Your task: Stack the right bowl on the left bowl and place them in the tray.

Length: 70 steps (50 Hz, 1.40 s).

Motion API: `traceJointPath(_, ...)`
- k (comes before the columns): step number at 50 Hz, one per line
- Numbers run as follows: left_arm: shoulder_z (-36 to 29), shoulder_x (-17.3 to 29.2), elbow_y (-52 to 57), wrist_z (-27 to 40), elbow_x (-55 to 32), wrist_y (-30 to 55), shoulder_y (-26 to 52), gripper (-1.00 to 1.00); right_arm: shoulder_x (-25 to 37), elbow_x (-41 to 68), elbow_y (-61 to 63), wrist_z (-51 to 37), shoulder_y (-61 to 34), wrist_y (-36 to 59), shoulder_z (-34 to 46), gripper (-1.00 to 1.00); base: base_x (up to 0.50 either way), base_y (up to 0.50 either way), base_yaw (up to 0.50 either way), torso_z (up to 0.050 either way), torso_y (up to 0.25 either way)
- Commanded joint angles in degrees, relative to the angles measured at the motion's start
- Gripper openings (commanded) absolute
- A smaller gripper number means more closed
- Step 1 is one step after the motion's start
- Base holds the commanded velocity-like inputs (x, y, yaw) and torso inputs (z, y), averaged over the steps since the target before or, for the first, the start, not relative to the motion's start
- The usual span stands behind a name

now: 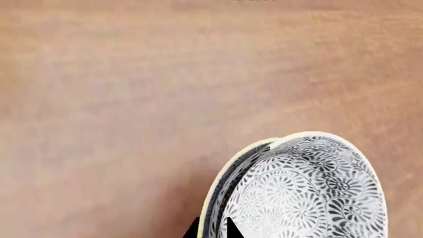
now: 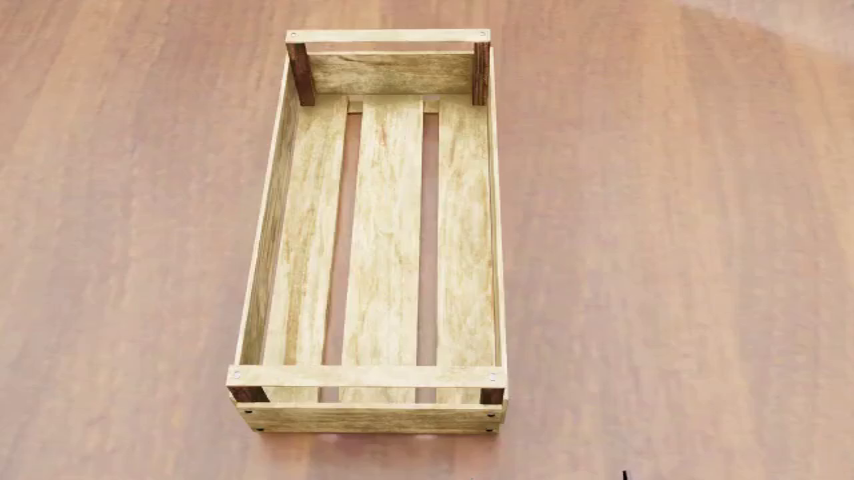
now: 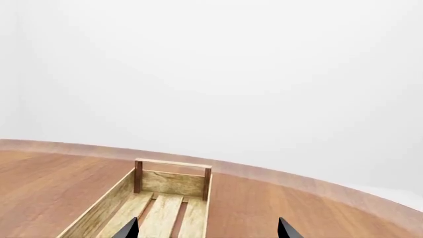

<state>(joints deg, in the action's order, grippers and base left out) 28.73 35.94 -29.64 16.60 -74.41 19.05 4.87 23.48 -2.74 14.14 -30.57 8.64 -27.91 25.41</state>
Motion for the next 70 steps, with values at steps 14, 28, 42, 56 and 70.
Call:
traceJointPath(14,-1.29,1.36,22.23,5.04,3.57,-1.47,-2.97,-1.00,-0.32,0.02,0.09,1.00,0.08,-0.92,-1.07,1.00,0.00,0.00,0.00,0.000,0.000)
traceJointPath(28,-7.05,6.84,38.31,13.03,3.56,3.95,4.29,-1.00,0.45,1.22,1.06,0.72,0.58,-1.61,-1.52,1.00,0.00,0.00,0.00,0.000,0.001)
traceJointPath(42,-17.83,10.95,51.45,20.60,0.97,11.52,20.95,-1.00,1.43,3.44,0.79,0.30,1.44,-4.26,-2.33,1.00,0.00,0.00,0.00,0.000,0.001)
traceJointPath(56,-33.59,5.74,55.71,25.42,1.89,20.36,43.90,-1.00,2.57,7.55,0.14,0.64,1.58,-6.15,-2.96,1.00,0.00,0.00,0.00,0.001,0.001)
traceJointPath(70,-45.39,-4.05,50.68,18.59,7.52,22.38,55.46,-1.00,2.86,8.85,0.01,0.78,1.19,-6.11,-2.95,1.00,0.00,0.00,0.00,0.000,0.001)
